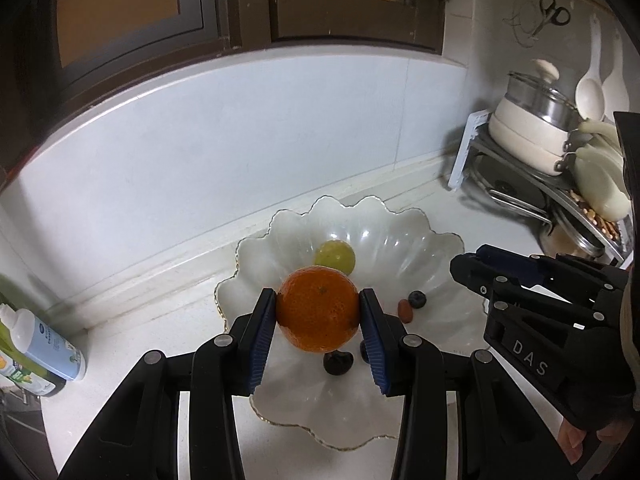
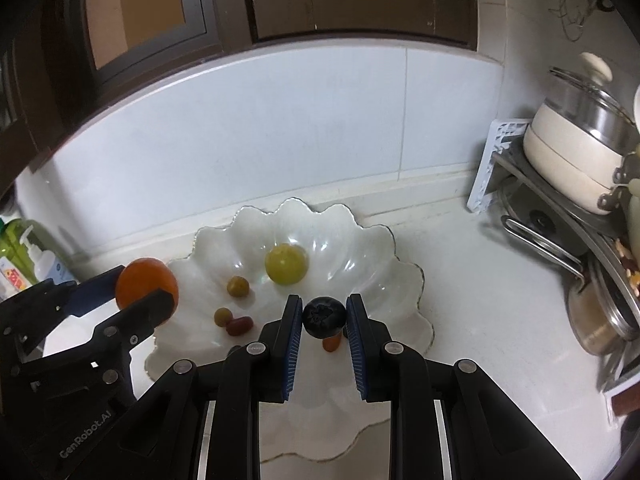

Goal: Organize fruits
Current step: 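Carry the orange and blueberry in both grippers over the white bowl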

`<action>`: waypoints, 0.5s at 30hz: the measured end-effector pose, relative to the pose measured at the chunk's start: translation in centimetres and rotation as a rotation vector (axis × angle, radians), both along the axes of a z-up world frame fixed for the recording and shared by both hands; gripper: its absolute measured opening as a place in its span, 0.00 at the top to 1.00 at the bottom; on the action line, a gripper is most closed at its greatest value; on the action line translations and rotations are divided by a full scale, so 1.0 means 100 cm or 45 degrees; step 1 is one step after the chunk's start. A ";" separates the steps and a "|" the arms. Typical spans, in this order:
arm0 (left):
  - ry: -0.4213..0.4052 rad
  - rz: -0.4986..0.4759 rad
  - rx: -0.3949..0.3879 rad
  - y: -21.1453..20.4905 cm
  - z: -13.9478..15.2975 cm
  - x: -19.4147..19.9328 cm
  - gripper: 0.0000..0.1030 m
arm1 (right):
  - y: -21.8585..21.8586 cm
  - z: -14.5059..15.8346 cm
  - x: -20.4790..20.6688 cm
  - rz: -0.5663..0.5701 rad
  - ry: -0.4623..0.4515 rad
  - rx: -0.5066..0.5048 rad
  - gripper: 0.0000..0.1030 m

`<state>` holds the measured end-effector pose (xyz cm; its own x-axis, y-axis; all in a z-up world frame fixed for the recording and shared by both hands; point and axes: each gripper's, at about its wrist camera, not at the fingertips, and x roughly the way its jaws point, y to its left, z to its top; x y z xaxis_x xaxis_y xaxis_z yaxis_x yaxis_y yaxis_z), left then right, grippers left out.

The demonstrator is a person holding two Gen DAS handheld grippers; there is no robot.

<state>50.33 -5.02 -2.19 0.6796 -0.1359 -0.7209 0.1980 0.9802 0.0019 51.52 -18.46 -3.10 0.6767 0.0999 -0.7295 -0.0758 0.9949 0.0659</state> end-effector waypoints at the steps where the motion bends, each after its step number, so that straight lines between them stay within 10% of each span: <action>1: 0.011 0.002 0.002 0.000 -0.002 0.004 0.60 | -0.001 -0.001 0.004 -0.002 0.006 -0.002 0.76; 15: 0.173 0.013 0.029 -0.008 -0.034 0.050 0.60 | -0.002 -0.032 0.055 0.019 0.201 -0.005 0.76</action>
